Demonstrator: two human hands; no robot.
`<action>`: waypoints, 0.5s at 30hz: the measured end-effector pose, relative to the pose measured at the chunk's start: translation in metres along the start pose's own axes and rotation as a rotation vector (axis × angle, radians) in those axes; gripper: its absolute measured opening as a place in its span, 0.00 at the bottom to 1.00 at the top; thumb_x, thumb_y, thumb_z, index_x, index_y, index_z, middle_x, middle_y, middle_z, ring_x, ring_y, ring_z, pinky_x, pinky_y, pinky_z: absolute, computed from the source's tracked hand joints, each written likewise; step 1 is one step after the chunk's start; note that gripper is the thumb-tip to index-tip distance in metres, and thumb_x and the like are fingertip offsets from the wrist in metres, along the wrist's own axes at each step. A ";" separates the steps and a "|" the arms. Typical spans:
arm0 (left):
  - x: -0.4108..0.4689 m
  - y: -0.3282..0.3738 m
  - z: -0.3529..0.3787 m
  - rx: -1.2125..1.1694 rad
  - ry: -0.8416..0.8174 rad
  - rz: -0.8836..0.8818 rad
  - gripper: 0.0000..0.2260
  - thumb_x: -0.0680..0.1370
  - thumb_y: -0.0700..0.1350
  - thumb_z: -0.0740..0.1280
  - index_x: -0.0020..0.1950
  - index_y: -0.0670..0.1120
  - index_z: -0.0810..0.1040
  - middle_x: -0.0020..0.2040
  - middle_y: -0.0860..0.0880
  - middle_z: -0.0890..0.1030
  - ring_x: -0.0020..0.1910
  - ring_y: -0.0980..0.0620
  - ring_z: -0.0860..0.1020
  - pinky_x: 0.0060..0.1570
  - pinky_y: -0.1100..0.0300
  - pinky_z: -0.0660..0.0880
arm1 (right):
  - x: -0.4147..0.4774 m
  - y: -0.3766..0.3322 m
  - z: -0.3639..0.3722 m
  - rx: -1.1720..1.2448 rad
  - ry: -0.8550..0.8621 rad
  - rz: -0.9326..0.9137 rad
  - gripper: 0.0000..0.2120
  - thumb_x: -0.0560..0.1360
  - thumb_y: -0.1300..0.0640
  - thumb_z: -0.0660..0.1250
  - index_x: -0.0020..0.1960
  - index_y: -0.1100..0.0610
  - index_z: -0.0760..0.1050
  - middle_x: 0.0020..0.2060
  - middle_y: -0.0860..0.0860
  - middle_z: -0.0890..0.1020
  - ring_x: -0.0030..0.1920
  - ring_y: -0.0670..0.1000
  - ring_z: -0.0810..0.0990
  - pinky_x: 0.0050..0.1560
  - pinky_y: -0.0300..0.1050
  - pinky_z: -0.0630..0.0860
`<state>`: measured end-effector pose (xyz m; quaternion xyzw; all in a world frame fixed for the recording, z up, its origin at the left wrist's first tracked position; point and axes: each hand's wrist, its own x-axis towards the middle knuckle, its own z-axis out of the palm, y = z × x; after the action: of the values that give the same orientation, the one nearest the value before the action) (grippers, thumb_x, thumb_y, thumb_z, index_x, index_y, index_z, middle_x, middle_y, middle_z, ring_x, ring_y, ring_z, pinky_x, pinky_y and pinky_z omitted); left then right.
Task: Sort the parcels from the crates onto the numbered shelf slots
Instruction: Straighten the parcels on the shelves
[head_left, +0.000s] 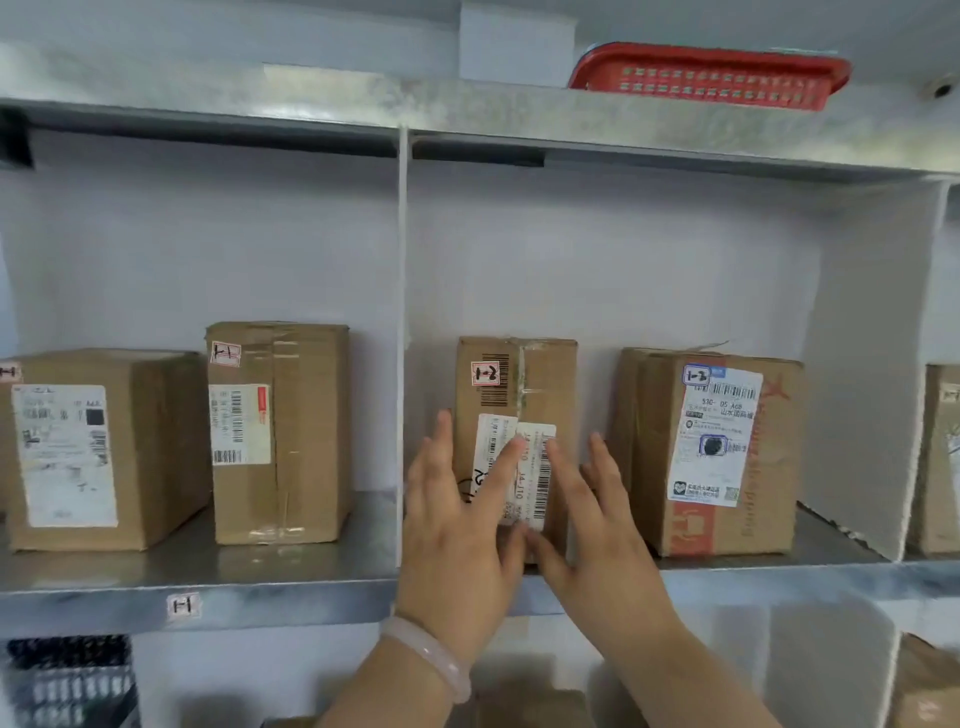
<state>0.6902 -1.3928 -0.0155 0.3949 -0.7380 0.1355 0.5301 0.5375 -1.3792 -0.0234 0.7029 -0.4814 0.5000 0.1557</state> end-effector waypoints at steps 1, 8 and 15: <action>0.001 -0.001 0.005 -0.012 -0.017 -0.051 0.41 0.71 0.43 0.76 0.76 0.65 0.58 0.80 0.44 0.48 0.77 0.39 0.56 0.71 0.42 0.64 | 0.003 0.006 0.001 0.017 -0.042 -0.006 0.45 0.73 0.52 0.72 0.75 0.31 0.45 0.78 0.46 0.50 0.74 0.45 0.60 0.60 0.45 0.73; 0.015 -0.008 0.030 -0.056 -0.085 -0.153 0.42 0.74 0.37 0.71 0.77 0.65 0.53 0.76 0.49 0.58 0.72 0.49 0.66 0.68 0.51 0.71 | 0.016 0.033 0.010 0.087 -0.212 -0.008 0.44 0.76 0.55 0.67 0.70 0.29 0.37 0.78 0.43 0.52 0.68 0.47 0.70 0.57 0.43 0.76; 0.011 0.001 0.032 0.008 0.052 -0.151 0.39 0.73 0.42 0.74 0.78 0.60 0.59 0.80 0.41 0.53 0.76 0.37 0.58 0.71 0.40 0.64 | 0.007 0.031 -0.027 0.112 -0.073 -0.136 0.35 0.77 0.50 0.64 0.76 0.37 0.50 0.75 0.42 0.59 0.71 0.43 0.64 0.64 0.35 0.66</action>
<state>0.6663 -1.4166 -0.0185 0.4480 -0.6915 0.1081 0.5563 0.4972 -1.3792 -0.0135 0.7594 -0.4090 0.4885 0.1320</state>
